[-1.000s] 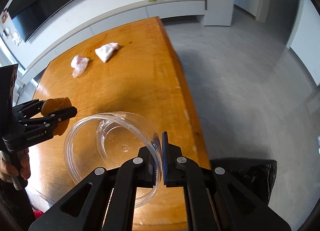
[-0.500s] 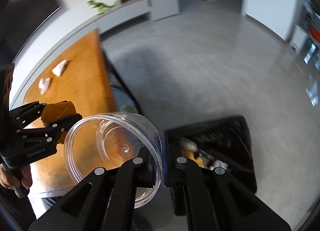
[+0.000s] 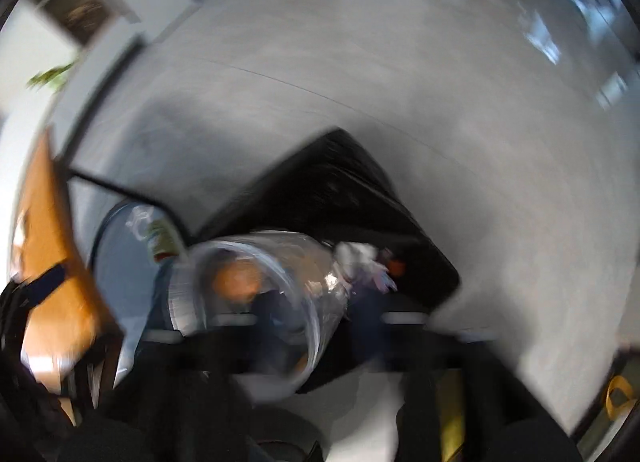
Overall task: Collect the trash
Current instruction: 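Carry the orange and clear jar over the black trash bag and open both grippers, then swing both tools back over the table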
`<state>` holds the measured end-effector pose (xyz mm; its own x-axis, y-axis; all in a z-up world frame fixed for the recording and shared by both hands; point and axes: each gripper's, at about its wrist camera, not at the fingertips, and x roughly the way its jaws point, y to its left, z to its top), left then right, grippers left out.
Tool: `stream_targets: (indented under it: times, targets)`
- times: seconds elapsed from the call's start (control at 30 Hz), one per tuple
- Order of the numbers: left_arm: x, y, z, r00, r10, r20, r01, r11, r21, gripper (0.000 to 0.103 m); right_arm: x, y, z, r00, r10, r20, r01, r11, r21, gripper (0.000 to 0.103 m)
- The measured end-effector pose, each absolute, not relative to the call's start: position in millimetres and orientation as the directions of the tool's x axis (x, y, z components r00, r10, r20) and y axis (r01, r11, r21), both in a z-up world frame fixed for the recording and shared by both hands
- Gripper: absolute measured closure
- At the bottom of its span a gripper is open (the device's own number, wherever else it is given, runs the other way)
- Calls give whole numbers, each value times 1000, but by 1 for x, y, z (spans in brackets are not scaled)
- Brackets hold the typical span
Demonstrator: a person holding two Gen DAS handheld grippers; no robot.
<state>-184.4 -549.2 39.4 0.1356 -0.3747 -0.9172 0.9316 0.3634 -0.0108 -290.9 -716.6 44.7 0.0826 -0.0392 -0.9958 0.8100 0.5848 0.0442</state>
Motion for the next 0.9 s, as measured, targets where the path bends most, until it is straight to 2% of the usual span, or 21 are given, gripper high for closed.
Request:
stream_targets:
  times: [0.07, 0.23, 0.5, 0.9]
  targets:
    - [-191, -558, 36, 178, -368, -913, 933, 359, 37, 6, -298, -724, 48, 79, -89, -993, 830, 557, 16, 31]
    - [-199, -558, 33, 179, -367, -913, 940, 339, 49, 6, -303, -718, 53, 107, -84, -991, 810, 586, 37, 31]
    - [-191, -539, 41, 179, -382, -907, 924, 382, 22, 6, -284, -704, 57, 147, -64, -987, 770, 634, 74, 31]
    - [-113, -428, 61, 288, -388, -876, 809, 587, 6, 6, -177, -603, 77, 242, 32, -970, 554, 816, 165, 31]
